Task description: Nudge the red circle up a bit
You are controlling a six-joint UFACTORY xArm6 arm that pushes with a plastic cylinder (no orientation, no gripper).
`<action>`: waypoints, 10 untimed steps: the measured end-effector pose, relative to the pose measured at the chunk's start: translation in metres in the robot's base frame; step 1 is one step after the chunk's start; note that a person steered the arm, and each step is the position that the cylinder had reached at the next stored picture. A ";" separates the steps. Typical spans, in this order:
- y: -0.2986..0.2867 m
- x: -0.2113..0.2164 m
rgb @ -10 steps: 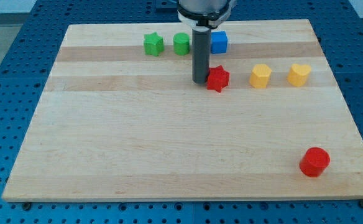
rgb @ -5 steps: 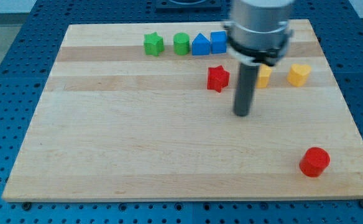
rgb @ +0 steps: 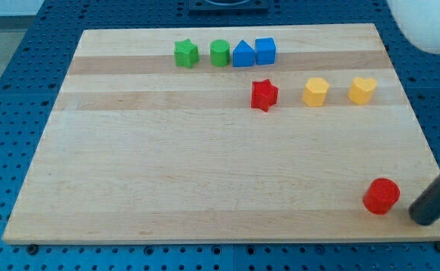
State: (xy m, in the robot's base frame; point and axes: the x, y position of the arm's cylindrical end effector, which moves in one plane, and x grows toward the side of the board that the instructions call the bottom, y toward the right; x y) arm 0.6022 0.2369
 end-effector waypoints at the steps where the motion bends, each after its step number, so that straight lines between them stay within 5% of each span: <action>1: -0.014 -0.009; 6: -0.056 -0.088; 10: -0.118 -0.106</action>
